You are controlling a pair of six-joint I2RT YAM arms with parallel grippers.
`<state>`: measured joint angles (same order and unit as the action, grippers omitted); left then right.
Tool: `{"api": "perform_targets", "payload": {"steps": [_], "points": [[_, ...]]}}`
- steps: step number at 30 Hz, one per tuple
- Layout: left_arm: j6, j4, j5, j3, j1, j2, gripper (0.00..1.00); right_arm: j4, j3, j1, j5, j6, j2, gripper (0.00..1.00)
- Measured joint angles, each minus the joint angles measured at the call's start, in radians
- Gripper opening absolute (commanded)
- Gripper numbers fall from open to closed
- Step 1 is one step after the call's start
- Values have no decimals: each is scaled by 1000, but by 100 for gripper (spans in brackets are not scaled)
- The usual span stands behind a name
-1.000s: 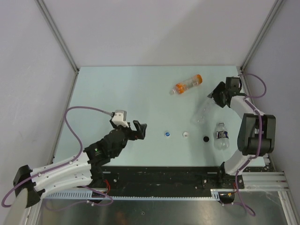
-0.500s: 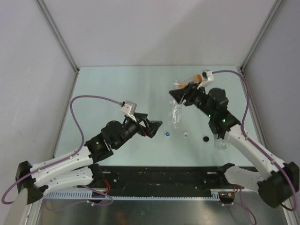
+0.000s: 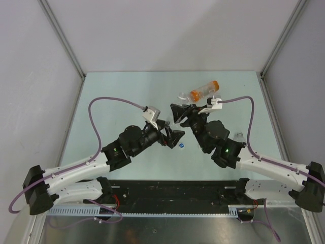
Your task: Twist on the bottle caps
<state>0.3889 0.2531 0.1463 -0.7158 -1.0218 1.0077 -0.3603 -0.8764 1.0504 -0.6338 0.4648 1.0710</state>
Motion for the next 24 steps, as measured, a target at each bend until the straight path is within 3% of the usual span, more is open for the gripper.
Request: {"api": "perform_targets", "payload": {"steps": [7,10,13,18,24], "points": [[-23,12,5,0,1,6,54,-32,2,56,-122,-14,6,37],[-24,21,5,0,1,7,47,-32,2,59,-128,-10,2,46],[-33,30,4,0,1,7,43,-23,2,59,-113,-12,-14,67],[-109,43,19,15,1,2,36,13,2,58,-36,-50,-62,89],[-252,143,52,169,2,-11,30,175,-6,27,94,-97,-146,92]]}}
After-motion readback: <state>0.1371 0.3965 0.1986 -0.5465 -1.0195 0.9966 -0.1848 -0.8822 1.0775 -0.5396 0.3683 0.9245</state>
